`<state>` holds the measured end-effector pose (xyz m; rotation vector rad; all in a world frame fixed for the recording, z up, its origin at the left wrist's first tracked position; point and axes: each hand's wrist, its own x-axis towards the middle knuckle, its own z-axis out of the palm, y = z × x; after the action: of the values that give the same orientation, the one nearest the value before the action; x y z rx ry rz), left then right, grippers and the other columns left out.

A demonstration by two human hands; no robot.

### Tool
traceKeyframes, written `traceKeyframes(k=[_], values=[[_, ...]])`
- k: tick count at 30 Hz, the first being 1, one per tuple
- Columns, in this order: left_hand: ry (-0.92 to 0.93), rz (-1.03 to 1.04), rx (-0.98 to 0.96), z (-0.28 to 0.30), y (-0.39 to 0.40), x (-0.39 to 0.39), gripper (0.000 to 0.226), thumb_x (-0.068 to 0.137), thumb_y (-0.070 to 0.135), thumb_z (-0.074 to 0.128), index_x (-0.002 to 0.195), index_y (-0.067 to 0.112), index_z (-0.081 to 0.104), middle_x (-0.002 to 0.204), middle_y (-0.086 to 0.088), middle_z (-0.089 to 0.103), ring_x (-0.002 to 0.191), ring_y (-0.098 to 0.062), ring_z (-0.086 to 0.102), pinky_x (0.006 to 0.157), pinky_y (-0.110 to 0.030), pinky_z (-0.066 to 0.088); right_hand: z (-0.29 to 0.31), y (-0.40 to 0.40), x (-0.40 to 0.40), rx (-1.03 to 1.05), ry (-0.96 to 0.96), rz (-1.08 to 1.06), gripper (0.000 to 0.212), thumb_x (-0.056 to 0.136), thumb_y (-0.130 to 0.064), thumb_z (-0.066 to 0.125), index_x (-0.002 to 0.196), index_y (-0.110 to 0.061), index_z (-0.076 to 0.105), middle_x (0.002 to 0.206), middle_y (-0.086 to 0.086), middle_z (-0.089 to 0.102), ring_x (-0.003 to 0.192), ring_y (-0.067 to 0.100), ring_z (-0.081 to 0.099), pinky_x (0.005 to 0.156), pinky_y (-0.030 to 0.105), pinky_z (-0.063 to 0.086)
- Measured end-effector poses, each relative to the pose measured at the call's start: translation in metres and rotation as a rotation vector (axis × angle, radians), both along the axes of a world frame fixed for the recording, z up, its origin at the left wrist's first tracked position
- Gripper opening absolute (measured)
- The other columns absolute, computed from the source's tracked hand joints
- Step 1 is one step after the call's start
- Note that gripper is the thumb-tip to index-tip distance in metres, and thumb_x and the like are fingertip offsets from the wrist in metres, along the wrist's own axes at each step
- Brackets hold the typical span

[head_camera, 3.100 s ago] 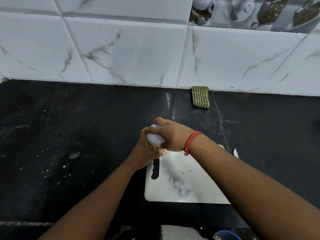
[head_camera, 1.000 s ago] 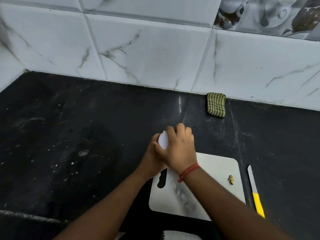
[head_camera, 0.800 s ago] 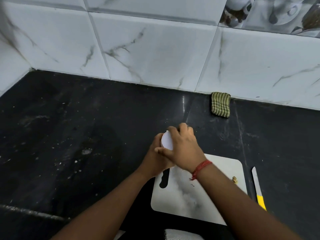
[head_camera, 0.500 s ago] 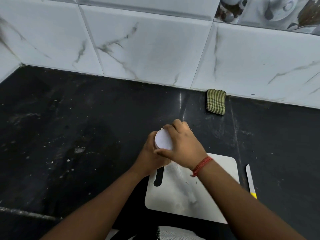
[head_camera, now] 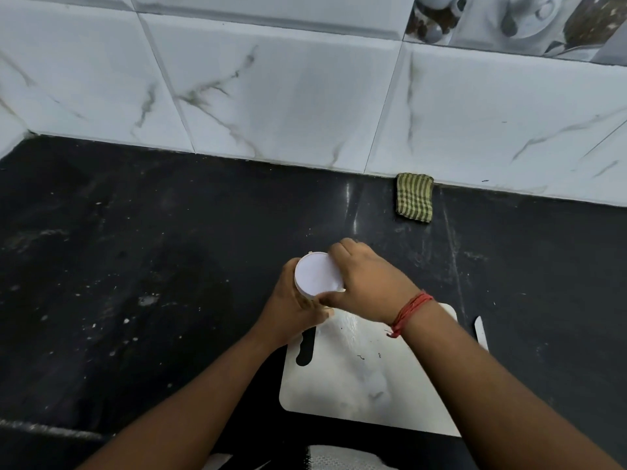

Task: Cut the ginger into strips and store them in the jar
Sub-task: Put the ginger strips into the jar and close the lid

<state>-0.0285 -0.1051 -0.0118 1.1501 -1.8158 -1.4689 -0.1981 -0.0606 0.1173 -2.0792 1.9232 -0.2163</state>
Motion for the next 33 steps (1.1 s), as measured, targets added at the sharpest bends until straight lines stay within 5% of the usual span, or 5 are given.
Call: traceKeyframes(k=[7,13,20,27,33], values=[[-0.008,-0.009,-0.015,0.005,0.0,0.0,0.095,0.067,0.015,0.091,0.134,0.043,0.03,0.135,0.012,0.052,0.121,-0.003,0.057,0.089,-0.022,0.055,-0.011,0.016,0.032,-0.071,0.151,-0.284,0.075,0.071,-0.08,0.053,0.114,-0.019,0.042,0.107,0.001,0.054,0.097,0.022,0.055,0.08,0.035,0.051],[-0.133,-0.072,-0.077,0.007,-0.001,-0.01,0.094,0.075,0.02,0.087,0.147,0.029,0.027,0.13,0.032,0.039,0.118,0.026,0.038,0.101,-0.01,0.042,0.008,-0.001,0.004,0.027,-0.062,0.111,0.078,0.082,-0.033,0.072,0.147,-0.024,0.031,0.145,-0.003,0.04,0.129,0.017,0.041,0.105,0.03,0.042],[-0.025,-0.016,0.026,0.011,0.0,-0.001,0.097,0.068,0.019,0.091,0.134,0.05,0.025,0.137,0.013,0.049,0.125,-0.006,0.055,0.094,-0.025,0.055,-0.015,0.003,0.029,-0.13,0.16,-0.161,0.087,0.07,-0.082,0.049,0.134,-0.024,0.042,0.112,-0.001,0.042,0.1,0.019,0.046,0.085,0.036,0.05],[0.001,-0.024,0.018,0.015,0.003,-0.002,0.091,0.071,0.007,0.084,0.131,0.046,0.028,0.134,0.013,0.051,0.122,0.003,0.054,0.096,-0.018,0.051,-0.015,-0.003,0.005,-0.099,0.071,0.098,0.084,0.076,-0.065,0.059,0.145,-0.026,0.033,0.122,-0.005,0.037,0.105,0.016,0.04,0.089,0.035,0.049],[-0.009,0.014,0.004,0.008,0.001,-0.003,0.092,0.069,0.005,0.09,0.129,0.043,0.032,0.131,0.017,0.05,0.117,0.009,0.054,0.087,-0.012,0.049,-0.026,-0.003,0.011,-0.225,0.042,0.0,0.082,0.07,-0.078,0.054,0.132,-0.025,0.045,0.11,-0.01,0.041,0.095,0.012,0.042,0.088,0.032,0.043]])
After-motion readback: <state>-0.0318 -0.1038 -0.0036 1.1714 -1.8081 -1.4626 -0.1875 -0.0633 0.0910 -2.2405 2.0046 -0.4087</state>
